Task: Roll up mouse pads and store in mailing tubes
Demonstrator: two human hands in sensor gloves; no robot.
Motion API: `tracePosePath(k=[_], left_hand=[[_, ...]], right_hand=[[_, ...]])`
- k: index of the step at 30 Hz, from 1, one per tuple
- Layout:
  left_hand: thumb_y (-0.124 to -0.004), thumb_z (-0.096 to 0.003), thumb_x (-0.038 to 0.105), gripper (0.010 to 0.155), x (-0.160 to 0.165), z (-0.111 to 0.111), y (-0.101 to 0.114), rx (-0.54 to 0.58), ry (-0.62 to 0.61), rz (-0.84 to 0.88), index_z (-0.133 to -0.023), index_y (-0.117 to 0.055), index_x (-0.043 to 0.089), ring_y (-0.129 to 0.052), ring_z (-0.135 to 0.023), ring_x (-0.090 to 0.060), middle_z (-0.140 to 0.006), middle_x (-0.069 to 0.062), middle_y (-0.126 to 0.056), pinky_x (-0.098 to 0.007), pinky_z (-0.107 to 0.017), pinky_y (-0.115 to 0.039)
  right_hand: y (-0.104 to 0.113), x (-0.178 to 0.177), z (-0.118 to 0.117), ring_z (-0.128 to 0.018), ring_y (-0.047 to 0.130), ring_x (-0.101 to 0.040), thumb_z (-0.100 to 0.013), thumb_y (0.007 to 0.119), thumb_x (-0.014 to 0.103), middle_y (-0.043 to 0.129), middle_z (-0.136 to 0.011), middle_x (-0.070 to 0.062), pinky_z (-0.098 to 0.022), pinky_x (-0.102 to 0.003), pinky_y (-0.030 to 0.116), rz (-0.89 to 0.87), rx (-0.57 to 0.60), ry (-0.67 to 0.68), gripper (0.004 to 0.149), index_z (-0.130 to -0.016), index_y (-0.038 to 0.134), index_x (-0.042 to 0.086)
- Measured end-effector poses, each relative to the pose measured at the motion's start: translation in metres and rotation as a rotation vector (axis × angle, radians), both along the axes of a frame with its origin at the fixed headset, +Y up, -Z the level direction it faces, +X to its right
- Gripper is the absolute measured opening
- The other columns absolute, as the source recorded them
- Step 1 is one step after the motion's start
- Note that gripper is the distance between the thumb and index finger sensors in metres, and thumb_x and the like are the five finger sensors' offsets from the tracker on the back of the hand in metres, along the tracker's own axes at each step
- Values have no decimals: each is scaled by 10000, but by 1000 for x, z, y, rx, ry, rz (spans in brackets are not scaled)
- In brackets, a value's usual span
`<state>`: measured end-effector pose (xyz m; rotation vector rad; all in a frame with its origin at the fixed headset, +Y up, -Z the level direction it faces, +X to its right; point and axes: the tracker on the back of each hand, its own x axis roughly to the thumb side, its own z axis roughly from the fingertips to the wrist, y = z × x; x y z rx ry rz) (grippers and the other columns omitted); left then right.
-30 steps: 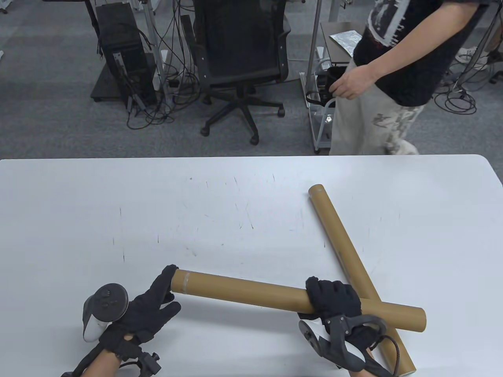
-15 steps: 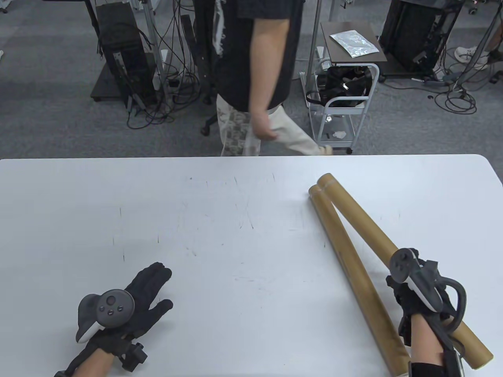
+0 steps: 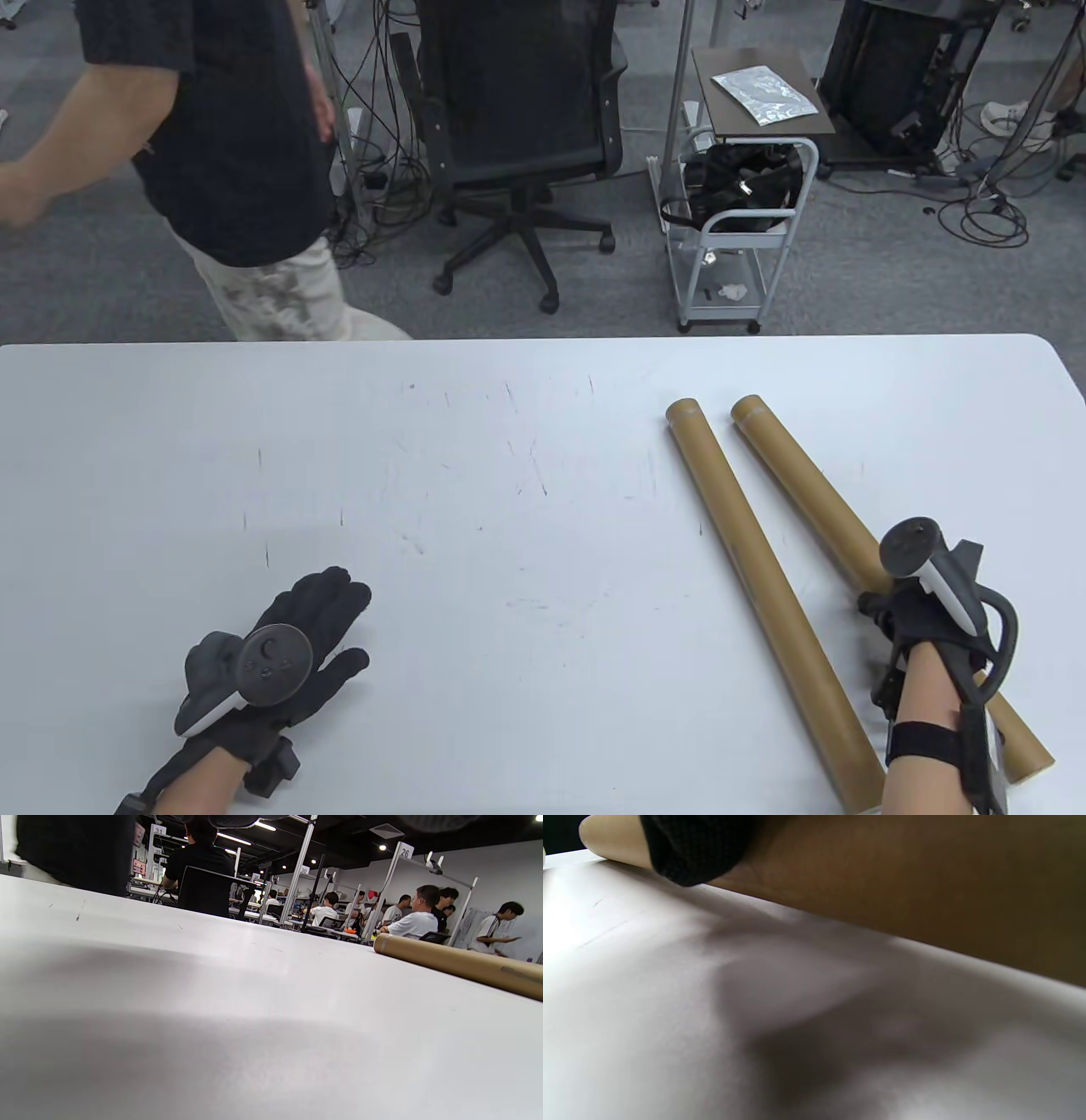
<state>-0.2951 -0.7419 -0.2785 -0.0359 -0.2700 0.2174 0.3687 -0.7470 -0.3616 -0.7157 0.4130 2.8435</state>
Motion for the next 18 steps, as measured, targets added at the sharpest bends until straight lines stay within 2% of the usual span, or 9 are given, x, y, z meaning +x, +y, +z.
tracePosePath(k=[8, 10, 12, 15, 18], left_hand=[[-633, -417, 642, 724, 4, 0, -2, 1, 1, -42, -1068, -338, 526, -394, -1183, -151, -1220, 145, -313, -413, -916, -426], [-633, -415, 642, 725, 4, 0, -2, -1, 6, -46, -1067, -338, 526, -389, -1183, -148, -1220, 146, -311, -412, -918, -417], [-636, -411, 642, 726, 4, 1, -2, 5, 11, -55, -1065, -342, 526, -387, -1184, -142, -1218, 151, -315, -412, -918, -416], [-637, -402, 650, 732, 2, 1, -1, 24, 16, -81, -1063, -347, 528, -384, -1185, -139, -1217, 162, -330, -417, -920, -405], [-637, -388, 666, 741, 2, 1, -1, 29, 16, -88, -1061, -353, 538, -379, -1188, -136, -1220, 165, -337, -426, -923, -387]], right_hand=[[-4, 6, -4, -878, 725, -361, -420, 788, 370, 671, -1040, -94, -681, -586, 663, 41, 1, -3, 795, -1092, 421, 157], [-5, 7, -2, -891, 709, -350, -424, 788, 378, 655, -1050, -79, -700, -574, 635, 29, 0, -14, 800, -1094, 401, 171], [0, 7, 1, -963, 649, -328, -429, 755, 438, 580, -1100, -55, -731, -600, 535, 59, -39, 0, 810, -1099, 369, 196], [37, 3, 5, -1000, 579, -359, -418, 700, 534, 513, -1133, -72, -747, -605, 476, 227, 36, -23, 851, -1109, 342, 190], [77, -25, 11, -1019, 532, -378, -428, 661, 567, 485, -1148, -86, -752, -612, 450, 345, 88, 42, 851, -1117, 329, 193]])
